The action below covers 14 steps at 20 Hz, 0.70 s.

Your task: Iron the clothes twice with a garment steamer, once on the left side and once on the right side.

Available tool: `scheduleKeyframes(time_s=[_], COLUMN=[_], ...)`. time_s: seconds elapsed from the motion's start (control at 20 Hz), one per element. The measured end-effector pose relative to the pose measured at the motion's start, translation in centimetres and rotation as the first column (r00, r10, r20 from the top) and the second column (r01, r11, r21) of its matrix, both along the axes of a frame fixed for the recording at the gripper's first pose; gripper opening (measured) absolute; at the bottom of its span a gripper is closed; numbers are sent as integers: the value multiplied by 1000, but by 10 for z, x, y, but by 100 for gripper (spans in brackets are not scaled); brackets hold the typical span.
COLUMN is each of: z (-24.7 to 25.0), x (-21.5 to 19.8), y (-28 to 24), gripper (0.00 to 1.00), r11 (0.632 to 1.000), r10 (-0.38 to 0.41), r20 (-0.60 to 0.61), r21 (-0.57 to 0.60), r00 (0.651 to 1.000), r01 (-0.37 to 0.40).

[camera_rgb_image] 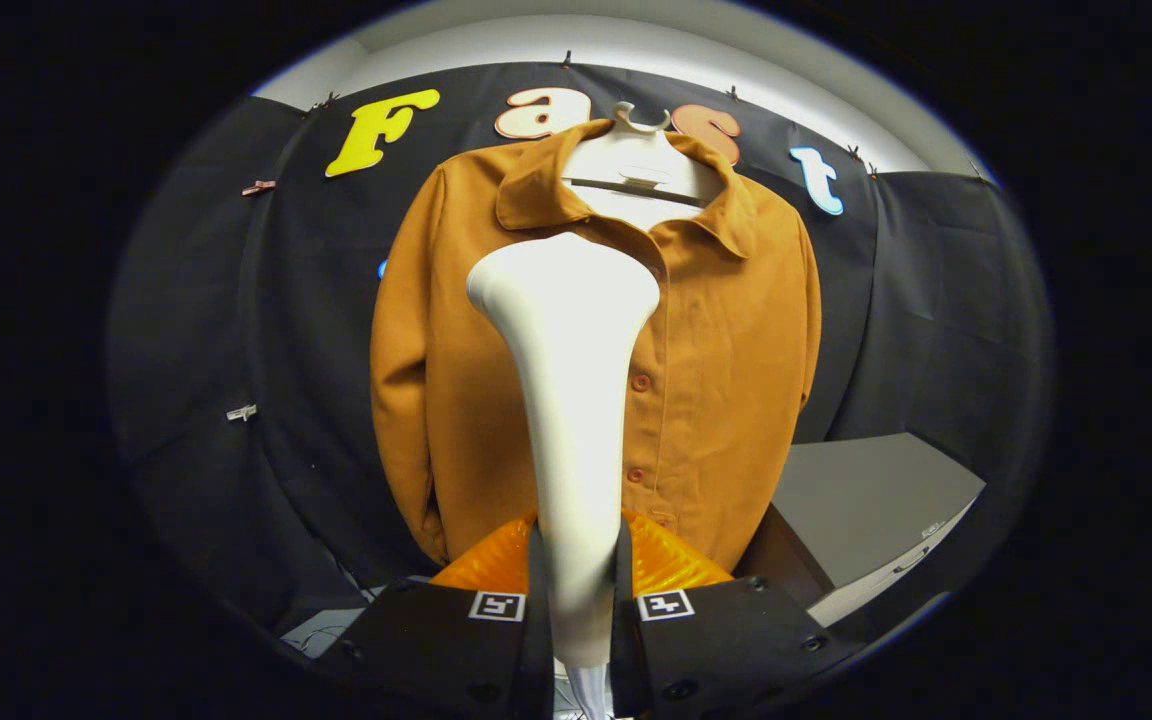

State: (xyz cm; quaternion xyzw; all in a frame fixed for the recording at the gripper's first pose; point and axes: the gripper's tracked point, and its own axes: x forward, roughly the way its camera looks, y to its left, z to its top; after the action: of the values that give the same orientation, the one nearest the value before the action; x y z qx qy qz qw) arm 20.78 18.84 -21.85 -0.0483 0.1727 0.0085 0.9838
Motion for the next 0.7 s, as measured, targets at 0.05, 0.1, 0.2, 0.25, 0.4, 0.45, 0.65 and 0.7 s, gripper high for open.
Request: scheduleKeyframes(time_s=[0.05, 0.1, 0.2, 0.25, 0.4, 0.45, 0.65, 0.7], z=[-2, -3, -7, -9, -17, -22, -48, -57], x=[7, 14, 27, 33, 42, 42, 39, 38], y=[4, 8, 16, 17, 17, 16, 12, 10], gripper=[26, 26, 26, 26, 26, 26, 26, 26], r11=[1000, 1000, 1000, 999, 997, 996, 994, 994], r10=[-7, -12, -18, -21, -34, -37, -35, -35], r20=[4, 6, 12, 13, 27, 26, -7, -21], r21=[-3, -9, -26, -38, -68, -78, -100, -105], r00=[1000, 1000, 1000, 1000, 999, 999, 999, 999], r01=[7, 12, 19, 21, 36, 39, 34, 32])
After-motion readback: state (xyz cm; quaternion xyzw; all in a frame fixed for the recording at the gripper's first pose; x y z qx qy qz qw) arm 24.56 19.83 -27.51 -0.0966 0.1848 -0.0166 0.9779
